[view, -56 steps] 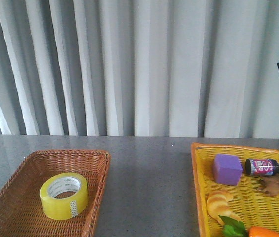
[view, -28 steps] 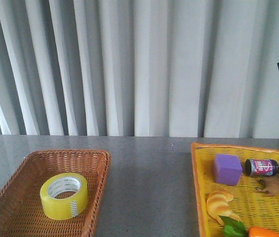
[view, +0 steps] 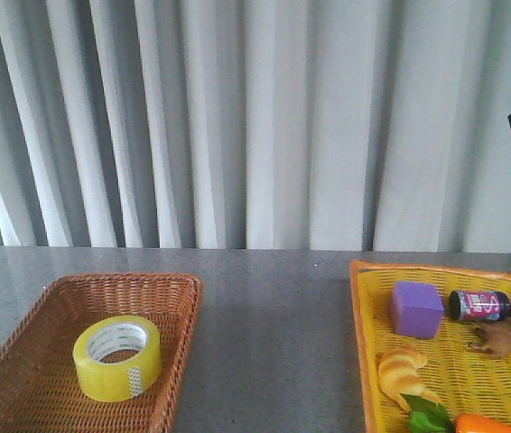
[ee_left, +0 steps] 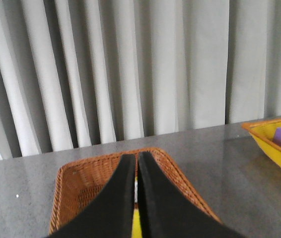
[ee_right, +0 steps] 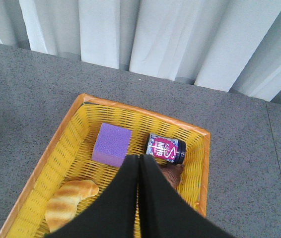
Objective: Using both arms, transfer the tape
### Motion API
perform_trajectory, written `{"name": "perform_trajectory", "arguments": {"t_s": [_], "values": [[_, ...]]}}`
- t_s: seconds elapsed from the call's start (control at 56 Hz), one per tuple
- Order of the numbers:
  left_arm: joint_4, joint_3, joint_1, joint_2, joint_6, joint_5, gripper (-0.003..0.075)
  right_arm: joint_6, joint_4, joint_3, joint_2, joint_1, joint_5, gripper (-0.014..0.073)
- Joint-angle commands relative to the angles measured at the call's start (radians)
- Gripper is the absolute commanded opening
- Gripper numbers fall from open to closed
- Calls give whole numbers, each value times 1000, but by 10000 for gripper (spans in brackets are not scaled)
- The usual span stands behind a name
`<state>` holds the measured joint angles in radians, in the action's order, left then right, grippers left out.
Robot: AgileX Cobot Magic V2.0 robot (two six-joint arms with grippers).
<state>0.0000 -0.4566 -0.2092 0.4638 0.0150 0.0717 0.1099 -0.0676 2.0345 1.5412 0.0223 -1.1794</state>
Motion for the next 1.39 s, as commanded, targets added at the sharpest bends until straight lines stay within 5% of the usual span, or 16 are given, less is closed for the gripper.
{"name": "perform_trajectory", "arguments": {"t_s": [0.0, 0.304, 0.697, 1.376], "values": [[-17, 132, 0, -142, 1, -165, -6, 1, -8, 27, -34, -9, 62, -7], [-14, 478, 122, -494, 77, -174, -6, 1, -8, 27, -34, -9, 62, -7], [0, 474, 145, -492, 69, 12, -6, 1, -8, 27, -34, -9, 62, -7], [47, 474, 138, -492, 68, 26, -6, 1, -8, 27, -34, -9, 62, -7]]}}
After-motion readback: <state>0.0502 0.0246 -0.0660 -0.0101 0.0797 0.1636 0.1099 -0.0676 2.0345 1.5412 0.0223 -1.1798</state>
